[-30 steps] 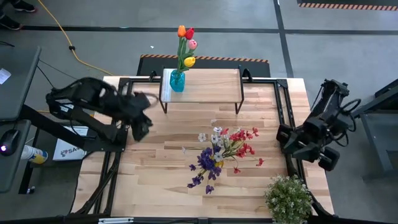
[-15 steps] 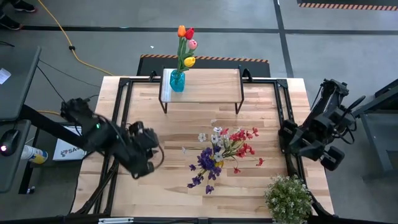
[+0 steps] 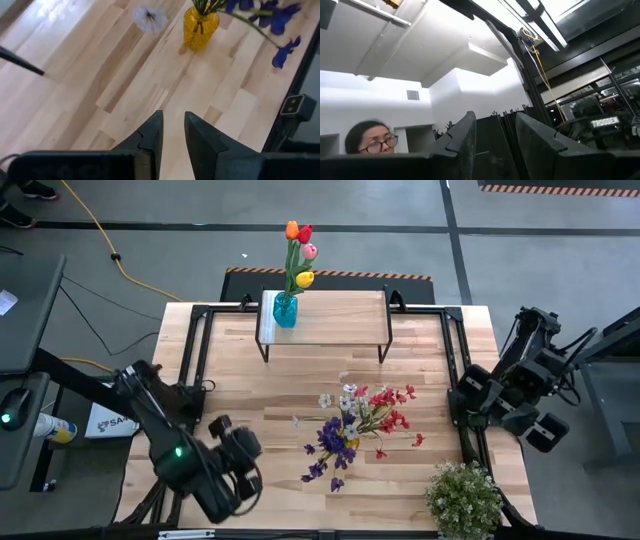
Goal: Pick and place flowers into a vace then onto a shelf
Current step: Put the yellow flower vase on the shelf
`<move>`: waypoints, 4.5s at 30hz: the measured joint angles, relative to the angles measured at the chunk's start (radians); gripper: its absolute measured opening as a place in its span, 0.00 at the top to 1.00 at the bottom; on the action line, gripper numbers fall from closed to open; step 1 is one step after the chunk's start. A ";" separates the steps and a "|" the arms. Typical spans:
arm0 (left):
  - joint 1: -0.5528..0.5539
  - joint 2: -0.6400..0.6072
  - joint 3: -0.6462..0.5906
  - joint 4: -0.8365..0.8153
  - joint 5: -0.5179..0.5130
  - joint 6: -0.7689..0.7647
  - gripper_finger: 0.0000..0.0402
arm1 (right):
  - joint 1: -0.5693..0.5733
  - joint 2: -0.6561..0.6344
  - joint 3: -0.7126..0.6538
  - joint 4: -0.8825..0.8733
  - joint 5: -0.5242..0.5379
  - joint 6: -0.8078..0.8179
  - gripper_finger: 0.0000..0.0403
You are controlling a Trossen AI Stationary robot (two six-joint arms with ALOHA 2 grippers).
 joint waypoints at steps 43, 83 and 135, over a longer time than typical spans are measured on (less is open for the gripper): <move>-0.054 0.477 0.000 0.059 -0.122 -0.854 0.58 | 0.000 -0.038 0.000 -0.041 -0.131 0.036 0.68; -0.081 0.636 -0.003 0.412 -0.549 -0.486 0.15 | 0.000 -0.031 0.000 -0.078 -0.227 0.126 0.68; 0.157 0.777 0.000 0.774 -0.905 -0.413 0.16 | 0.000 -0.003 -0.001 -0.094 -0.162 0.183 0.68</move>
